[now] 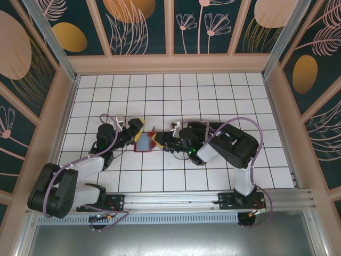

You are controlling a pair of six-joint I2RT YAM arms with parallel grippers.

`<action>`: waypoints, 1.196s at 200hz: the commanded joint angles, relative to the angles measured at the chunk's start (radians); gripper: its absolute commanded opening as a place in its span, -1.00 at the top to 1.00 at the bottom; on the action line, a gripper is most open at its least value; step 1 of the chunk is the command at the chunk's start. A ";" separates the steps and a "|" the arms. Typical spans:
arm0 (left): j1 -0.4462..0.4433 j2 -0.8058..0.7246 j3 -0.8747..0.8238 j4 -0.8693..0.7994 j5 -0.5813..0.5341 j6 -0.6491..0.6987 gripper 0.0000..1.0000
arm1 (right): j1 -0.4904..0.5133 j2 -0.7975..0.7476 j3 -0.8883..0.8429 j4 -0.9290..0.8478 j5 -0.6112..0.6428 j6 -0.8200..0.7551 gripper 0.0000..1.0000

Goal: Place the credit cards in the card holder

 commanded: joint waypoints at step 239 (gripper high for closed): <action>0.139 -0.056 0.111 -0.331 -0.062 0.311 -0.91 | 0.014 -0.312 0.137 -0.429 0.078 -0.184 1.00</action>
